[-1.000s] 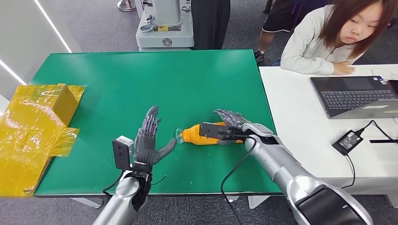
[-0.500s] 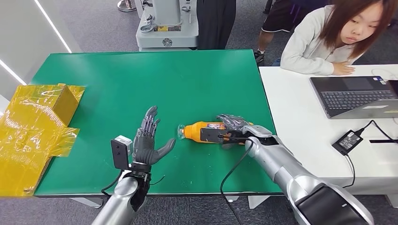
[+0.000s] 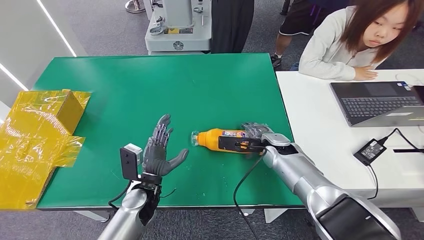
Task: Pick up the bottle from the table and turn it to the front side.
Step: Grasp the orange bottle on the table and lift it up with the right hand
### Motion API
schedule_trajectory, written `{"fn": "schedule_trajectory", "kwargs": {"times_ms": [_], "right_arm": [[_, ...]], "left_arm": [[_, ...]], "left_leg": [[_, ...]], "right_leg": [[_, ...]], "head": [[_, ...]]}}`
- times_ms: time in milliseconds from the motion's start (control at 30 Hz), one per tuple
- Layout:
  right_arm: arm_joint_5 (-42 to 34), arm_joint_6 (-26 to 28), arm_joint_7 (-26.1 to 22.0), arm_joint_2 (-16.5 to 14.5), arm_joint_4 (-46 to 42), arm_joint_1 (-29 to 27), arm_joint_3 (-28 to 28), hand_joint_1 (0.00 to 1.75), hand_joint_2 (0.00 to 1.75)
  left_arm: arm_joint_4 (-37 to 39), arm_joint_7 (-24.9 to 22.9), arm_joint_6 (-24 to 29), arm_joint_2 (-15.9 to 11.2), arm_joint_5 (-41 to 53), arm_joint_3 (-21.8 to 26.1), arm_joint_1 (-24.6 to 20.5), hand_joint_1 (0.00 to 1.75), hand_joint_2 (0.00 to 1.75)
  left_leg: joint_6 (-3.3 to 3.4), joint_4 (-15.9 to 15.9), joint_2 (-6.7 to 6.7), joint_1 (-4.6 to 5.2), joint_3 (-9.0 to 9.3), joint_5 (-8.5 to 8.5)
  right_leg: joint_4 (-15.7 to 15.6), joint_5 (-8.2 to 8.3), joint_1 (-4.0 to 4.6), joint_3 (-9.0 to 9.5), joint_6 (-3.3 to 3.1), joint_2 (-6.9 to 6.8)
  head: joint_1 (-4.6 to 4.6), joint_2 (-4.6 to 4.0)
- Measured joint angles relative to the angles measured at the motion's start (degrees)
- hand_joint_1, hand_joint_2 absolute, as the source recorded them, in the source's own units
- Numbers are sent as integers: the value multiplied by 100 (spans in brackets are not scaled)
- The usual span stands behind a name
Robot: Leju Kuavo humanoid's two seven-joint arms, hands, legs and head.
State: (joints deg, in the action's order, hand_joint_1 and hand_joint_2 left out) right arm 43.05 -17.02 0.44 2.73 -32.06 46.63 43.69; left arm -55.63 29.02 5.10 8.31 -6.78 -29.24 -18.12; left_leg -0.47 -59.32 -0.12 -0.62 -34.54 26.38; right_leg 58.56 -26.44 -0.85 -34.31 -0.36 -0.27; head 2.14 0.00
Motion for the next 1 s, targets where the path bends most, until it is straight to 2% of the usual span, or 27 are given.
{"fn": "schedule_trajectory", "kwargs": {"times_ms": [100,233,667,1000], "right_arm": [[56,59,127,10,1,-20,26,0,175],[61,104,138,33,1,-33,44,171,175],[-4,349,-242,50,4,-75,46,175,175],[-341,812,-724,63,79,-168,-77,175,175]], "left_arm": [[0,-6,-27,2,-6,0,0,0,175],[0,-7,-33,0,-7,0,0,0,175],[0,-3,-37,-12,-24,0,14,0,175],[-1,78,-37,-17,43,3,89,0,175]], "left_leg": [[0,-1,1,0,3,0],[0,-1,2,0,8,0],[-1,0,4,-1,15,0],[-1,1,8,-2,19,0]], "right_leg": [[0,0,0,2,0,1],[0,0,0,6,0,3],[1,2,0,12,-1,6],[1,2,2,12,-1,13]], "head": [[1,0],[1,0],[0,0],[1,0]]}}
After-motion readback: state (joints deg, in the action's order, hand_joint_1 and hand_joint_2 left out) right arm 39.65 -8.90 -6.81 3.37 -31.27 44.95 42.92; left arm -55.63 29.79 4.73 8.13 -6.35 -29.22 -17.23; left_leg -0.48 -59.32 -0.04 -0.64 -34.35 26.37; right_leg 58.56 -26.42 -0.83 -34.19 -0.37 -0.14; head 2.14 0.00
